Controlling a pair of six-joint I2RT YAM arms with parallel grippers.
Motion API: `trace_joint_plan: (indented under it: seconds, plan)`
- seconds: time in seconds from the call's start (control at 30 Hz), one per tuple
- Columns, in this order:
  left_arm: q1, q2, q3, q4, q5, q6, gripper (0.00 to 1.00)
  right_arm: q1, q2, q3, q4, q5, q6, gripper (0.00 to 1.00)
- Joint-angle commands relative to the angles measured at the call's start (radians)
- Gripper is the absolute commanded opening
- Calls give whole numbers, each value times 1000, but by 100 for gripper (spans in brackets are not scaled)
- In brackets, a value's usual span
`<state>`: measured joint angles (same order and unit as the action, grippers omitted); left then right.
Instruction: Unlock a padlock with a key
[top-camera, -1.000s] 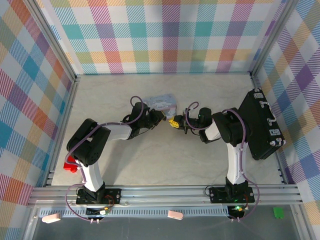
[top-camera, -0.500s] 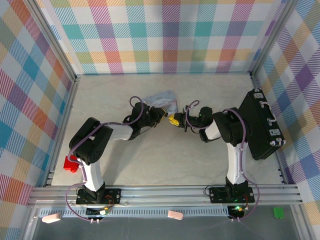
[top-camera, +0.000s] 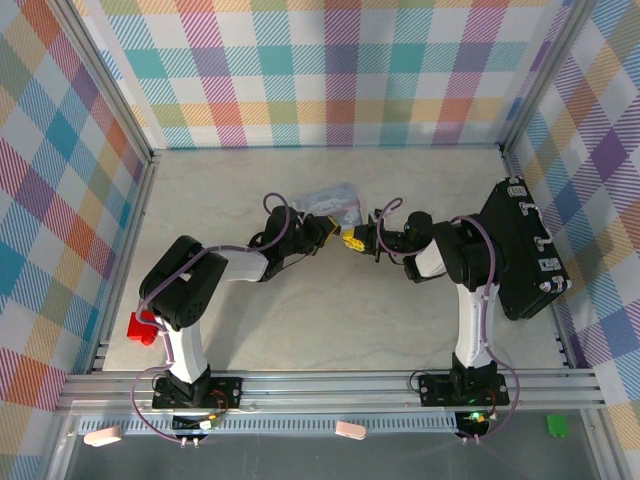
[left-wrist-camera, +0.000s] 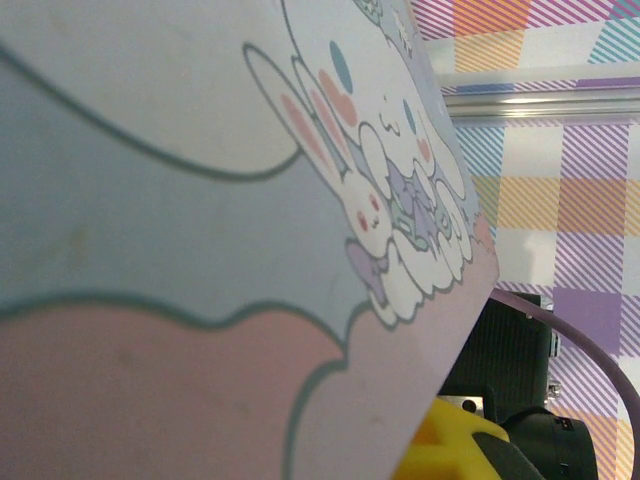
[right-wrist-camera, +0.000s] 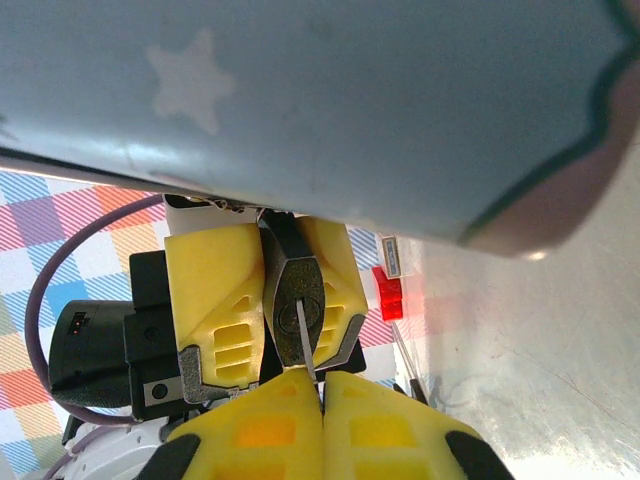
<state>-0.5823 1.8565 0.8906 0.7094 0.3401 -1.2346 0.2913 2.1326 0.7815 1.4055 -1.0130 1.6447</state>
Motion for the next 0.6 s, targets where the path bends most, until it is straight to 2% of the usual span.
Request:
trace_joint_plan:
  seconds: [0.0, 0.27, 0.57]
  plan:
    - [-188, -63, 25, 196, 439, 6, 0, 19, 11, 22, 1, 149, -4, 0]
    - [-176, -67, -5, 172, 403, 28, 0, -25, -8, -11, 1, 145, -13, 0]
    - [-147, -90, -44, 185, 365, 29, 0, -28, -3, -41, 0, 167, -25, 0]
